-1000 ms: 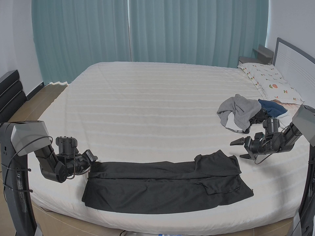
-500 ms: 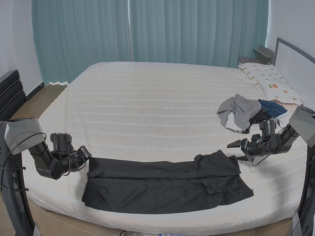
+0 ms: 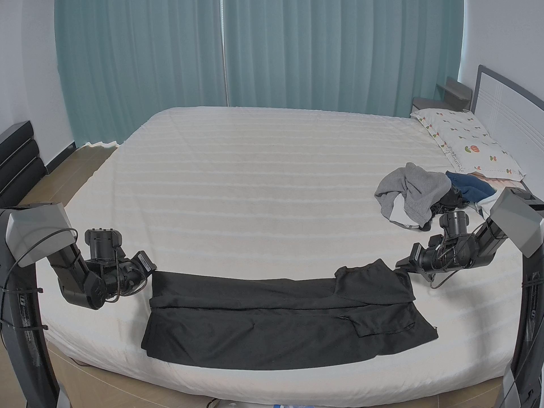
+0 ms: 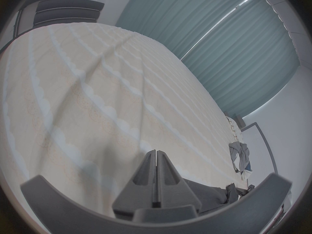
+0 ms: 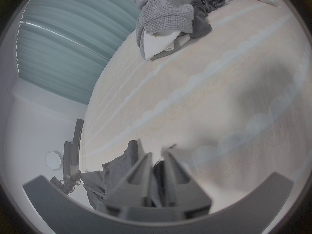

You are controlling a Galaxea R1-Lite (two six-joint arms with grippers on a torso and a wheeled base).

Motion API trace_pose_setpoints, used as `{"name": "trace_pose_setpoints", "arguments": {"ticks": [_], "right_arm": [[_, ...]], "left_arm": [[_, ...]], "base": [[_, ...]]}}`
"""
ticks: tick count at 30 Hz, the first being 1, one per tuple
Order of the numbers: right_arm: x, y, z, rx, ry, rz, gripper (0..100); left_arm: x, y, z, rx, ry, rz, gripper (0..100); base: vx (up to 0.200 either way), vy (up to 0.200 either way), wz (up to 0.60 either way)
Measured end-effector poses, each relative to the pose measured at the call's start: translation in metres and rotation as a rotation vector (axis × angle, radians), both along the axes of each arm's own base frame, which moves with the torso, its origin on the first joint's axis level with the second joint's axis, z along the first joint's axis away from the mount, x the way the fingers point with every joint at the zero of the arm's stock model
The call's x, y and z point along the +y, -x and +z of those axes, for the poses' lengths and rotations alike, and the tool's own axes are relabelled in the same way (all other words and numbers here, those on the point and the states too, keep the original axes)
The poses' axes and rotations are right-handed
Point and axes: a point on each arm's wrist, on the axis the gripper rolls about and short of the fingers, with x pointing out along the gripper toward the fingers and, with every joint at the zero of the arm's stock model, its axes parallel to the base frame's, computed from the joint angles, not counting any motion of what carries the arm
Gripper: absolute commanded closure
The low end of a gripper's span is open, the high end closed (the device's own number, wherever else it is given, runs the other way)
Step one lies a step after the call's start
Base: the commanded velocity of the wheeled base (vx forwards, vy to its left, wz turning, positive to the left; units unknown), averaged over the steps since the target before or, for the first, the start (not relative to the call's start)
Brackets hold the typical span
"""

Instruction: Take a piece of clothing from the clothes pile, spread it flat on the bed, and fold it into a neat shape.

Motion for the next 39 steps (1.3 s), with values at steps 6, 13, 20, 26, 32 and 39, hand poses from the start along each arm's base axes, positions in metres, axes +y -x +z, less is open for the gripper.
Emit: {"name": "trace_pose_setpoints", "arguments": {"ticks": [6, 13, 20, 26, 32, 39], "right_arm": [[0.001, -0.003, -0.002, 0.006, -0.008, -0.020, 100], [-0.002, -0.007, 0.006, -0.061, -0.044, -0.068, 100], [-0.007, -0.004, 0.010, -0.076, -0.057, -0.090, 100], [-0.005, 0.000, 0.010, -0.070, -0.054, -0.077, 0], [0.006, 0.016, 0.015, -0.070, -0.076, 0.033, 0], [0.024, 0.031, 0.023, -0.132, -0.056, 0.149, 0]], "left_arm": [[0.004, -0.001, 0.001, -0.004, 0.000, 0.010, 100], [0.009, -0.003, 0.002, -0.013, -0.001, 0.024, 100], [0.014, -0.005, 0.002, -0.020, -0.001, 0.038, 100], [0.014, -0.005, 0.003, -0.023, 0.005, 0.033, 100], [0.013, -0.003, 0.002, -0.021, 0.027, 0.010, 100], [0.011, 0.000, -0.002, -0.002, 0.065, -0.025, 100]], "base": [[0.000, 0.000, 0.00], [0.000, 0.000, 0.00], [0.000, 0.000, 0.00], [0.000, 0.000, 0.00], [0.000, 0.000, 0.00], [0.000, 0.000, 0.00]]}}
